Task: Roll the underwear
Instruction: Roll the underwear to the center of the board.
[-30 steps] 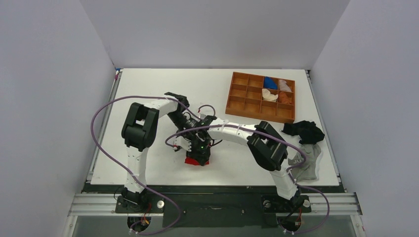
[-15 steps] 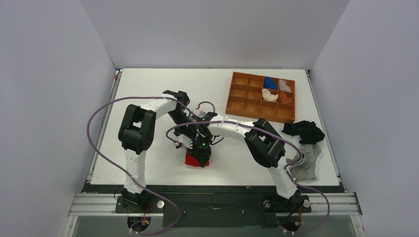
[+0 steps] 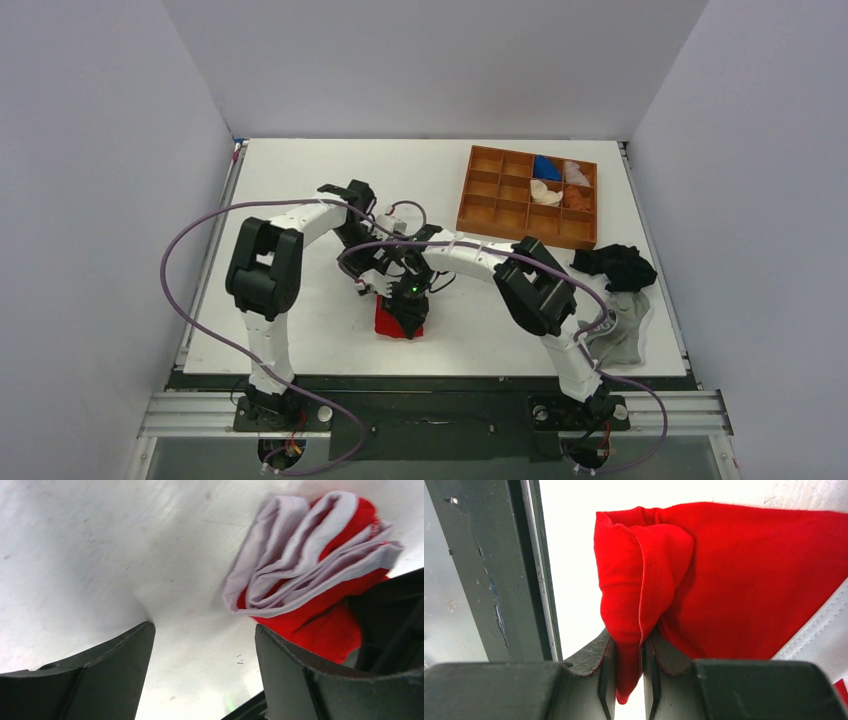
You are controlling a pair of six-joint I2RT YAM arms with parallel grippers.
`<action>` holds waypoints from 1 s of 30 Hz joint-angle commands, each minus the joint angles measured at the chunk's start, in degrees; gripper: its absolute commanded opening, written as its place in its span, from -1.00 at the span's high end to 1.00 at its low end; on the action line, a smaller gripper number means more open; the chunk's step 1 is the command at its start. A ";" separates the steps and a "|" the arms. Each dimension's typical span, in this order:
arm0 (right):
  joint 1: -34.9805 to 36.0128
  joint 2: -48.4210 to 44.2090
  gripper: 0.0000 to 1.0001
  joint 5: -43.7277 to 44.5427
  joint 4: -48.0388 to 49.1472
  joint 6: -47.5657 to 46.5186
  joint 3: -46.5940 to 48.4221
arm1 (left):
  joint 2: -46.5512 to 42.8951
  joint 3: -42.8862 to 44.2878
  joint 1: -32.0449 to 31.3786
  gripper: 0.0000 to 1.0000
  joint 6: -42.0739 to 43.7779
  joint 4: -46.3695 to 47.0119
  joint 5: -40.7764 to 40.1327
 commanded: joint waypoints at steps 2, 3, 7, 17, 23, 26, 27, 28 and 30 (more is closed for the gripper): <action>-0.94 4.81 1.00 3.43 -1.11 1.18 -1.39 | -4.74 -3.49 1.80 -0.46 -0.40 3.89 -10.13; -1.04 4.88 1.00 3.32 -1.09 1.24 -1.37 | -5.57 -3.88 1.90 -0.46 -0.46 5.10 -11.44; -1.45 5.51 1.00 2.69 -1.87 1.24 -0.55 | -8.12 -6.18 3.27 -0.52 -0.11 8.15 -17.24; -2.52 8.46 1.00 0.77 -5.79 -0.38 4.01 | -11.92 -10.52 9.33 -0.56 1.81 11.31 -23.71; -3.31 10.87 1.00 0.04 -8.37 -1.51 7.21 | -14.66 -13.46 13.21 -0.56 3.14 12.73 -27.00; -4.05 12.10 1.00 -1.04 -10.00 -2.15 9.25 | -16.96 -14.69 15.42 -0.57 3.51 12.76 -27.33; -4.20 12.67 1.00 -1.27 -10.33 -2.28 9.67 | -17.50 -15.38 16.61 -0.57 3.72 12.73 -27.25; -4.42 13.07 1.00 -1.61 -11.34 -2.70 10.66 | -18.86 -16.17 17.26 -0.57 3.97 12.78 -26.94; -4.77 14.36 1.00 -2.15 -13.01 -3.49 12.20 | -21.16 -17.25 19.15 -0.59 4.13 12.72 -26.42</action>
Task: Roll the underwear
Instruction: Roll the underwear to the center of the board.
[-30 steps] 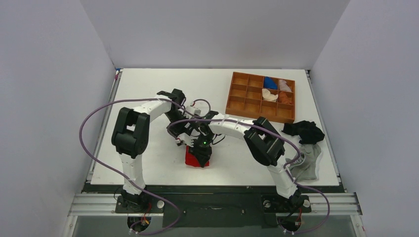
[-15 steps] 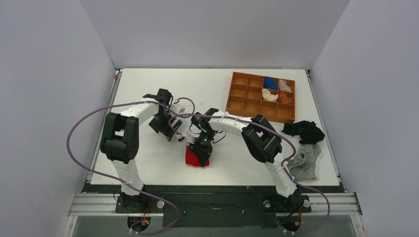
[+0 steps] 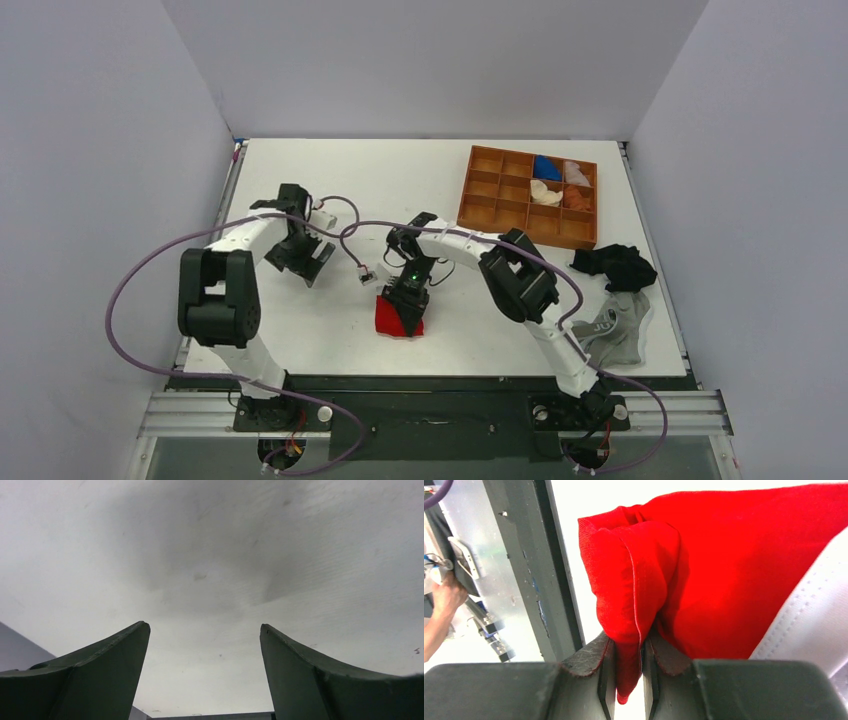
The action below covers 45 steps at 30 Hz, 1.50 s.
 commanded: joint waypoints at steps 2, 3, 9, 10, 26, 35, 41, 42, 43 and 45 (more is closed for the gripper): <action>-1.13 6.32 1.00 5.41 -3.32 -5.25 3.26 | -8.46 -2.58 4.88 -0.61 1.66 1.42 -0.41; -1.21 7.30 1.00 5.18 -3.92 -5.50 3.78 | -10.14 -3.00 5.88 -0.61 1.80 1.43 -0.33; -1.83 10.89 1.00 4.12 -8.63 -7.78 8.28 | -20.72 -7.03 9.12 -0.61 4.48 -0.78 7.50; -1.93 11.22 1.00 4.03 -9.28 -7.97 9.00 | -22.35 -8.16 9.16 -0.61 5.16 -1.04 10.01; -2.79 14.38 1.00 4.05 -12.34 -7.10 15.29 | -38.73 -7.67 -4.82 -0.60 19.98 -19.05 35.47; -2.77 15.02 1.00 4.16 -12.28 -6.19 16.45 | -31.79 -6.96 -25.08 -0.61 14.10 -8.68 32.16; -2.67 14.97 1.00 4.28 -12.34 -6.03 16.58 | -23.97 -6.97 -27.85 -0.58 13.27 -4.89 32.58; -2.70 14.97 1.00 4.28 -12.28 -6.06 16.56 | -23.58 -7.33 -28.45 -0.58 12.81 -4.28 32.69; -2.65 15.04 1.00 4.25 -12.31 -6.10 16.59 | -22.84 -7.48 -28.76 -0.58 12.51 -2.76 32.52; -2.72 15.20 1.00 4.29 -12.28 -6.10 16.50 | -21.65 -7.76 -29.79 -0.59 11.84 -1.04 32.14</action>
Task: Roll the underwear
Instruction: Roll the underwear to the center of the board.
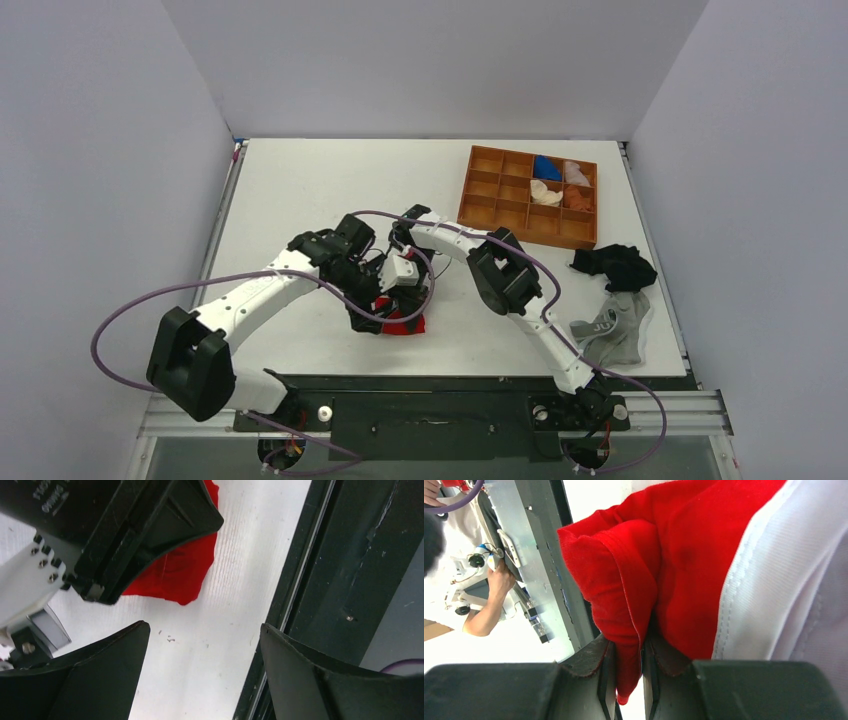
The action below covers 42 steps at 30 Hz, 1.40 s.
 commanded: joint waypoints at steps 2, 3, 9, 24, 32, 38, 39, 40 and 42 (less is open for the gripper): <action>-0.33 3.21 1.00 8.57 5.15 -1.84 0.70 | 2.29 1.28 -2.53 -0.59 -2.21 7.27 -0.26; -0.32 3.32 1.00 8.60 5.14 -1.84 0.68 | 2.67 1.13 -2.99 -0.59 -2.22 7.60 -0.80; -0.36 3.09 1.00 8.63 5.15 -1.84 0.55 | 5.56 -0.30 -3.62 -0.59 -1.85 9.48 -1.73; -0.19 3.28 1.00 7.05 4.51 -2.80 0.62 | 9.47 -4.59 -5.29 -0.55 -3.80 14.83 -2.91; 0.15 3.33 1.00 4.52 2.25 -5.83 1.00 | 13.08 -4.25 -6.50 -0.53 -5.85 17.73 -5.18; 0.19 3.54 1.00 3.15 0.56 -8.55 0.82 | 15.09 -3.84 -6.69 -0.51 -7.98 19.60 -7.87; 0.20 3.58 1.00 3.18 0.59 -8.58 0.78 | 14.39 -4.37 -6.71 -0.51 -8.47 20.05 -8.99; 0.21 3.78 1.00 3.23 0.59 -8.60 0.82 | 13.91 -4.66 -6.67 -0.51 -8.67 20.99 -9.84; 0.21 4.00 1.00 3.15 0.55 -8.61 0.81 | 12.43 -5.43 -6.69 -0.52 -9.06 22.27 -11.53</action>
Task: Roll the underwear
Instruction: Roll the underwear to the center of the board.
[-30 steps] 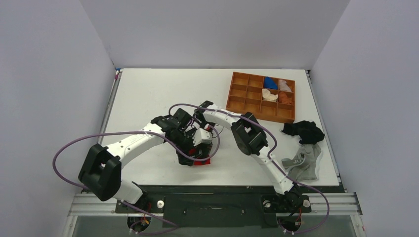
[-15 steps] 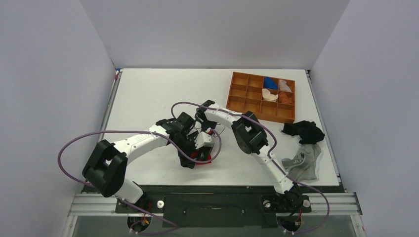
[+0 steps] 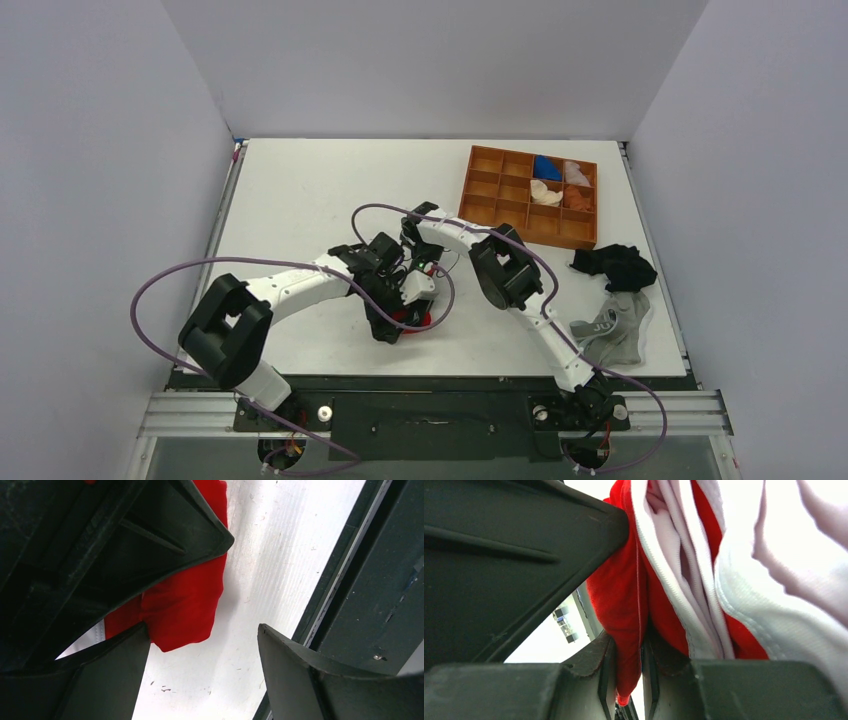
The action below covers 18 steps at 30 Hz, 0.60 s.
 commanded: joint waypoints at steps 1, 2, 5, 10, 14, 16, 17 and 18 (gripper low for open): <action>2.66 1.80 1.00 5.56 4.30 -9.14 0.47 | -0.47 -1.89 0.55 -0.53 -2.45 8.40 -7.21; 2.61 1.92 1.00 5.58 4.30 -9.20 0.42 | -1.01 -2.01 0.56 -0.53 -2.47 8.68 -7.34; 2.65 1.87 1.00 5.53 4.36 -9.49 0.27 | -1.50 -1.69 0.56 -0.53 -2.62 8.08 -7.27; 2.73 1.76 1.00 5.03 3.45 -11.06 0.22 | -1.14 -1.91 0.50 -0.54 -3.25 8.16 -7.27; 3.50 1.04 1.00 4.34 1.38 -14.09 0.31 | -0.75 -2.66 0.50 -0.54 -4.27 10.62 -10.31; 3.87 0.65 1.00 4.02 0.99 -14.81 0.25 | -1.06 -2.97 0.51 -0.54 -4.47 11.36 -10.52; 3.97 0.53 1.00 3.88 0.89 -15.08 0.30 | -1.29 -3.12 0.44 -0.54 -4.45 11.57 -10.32; 4.06 0.54 1.00 3.78 0.80 -15.18 0.26 | -1.83 -3.16 0.42 -0.54 -4.26 11.61 -9.50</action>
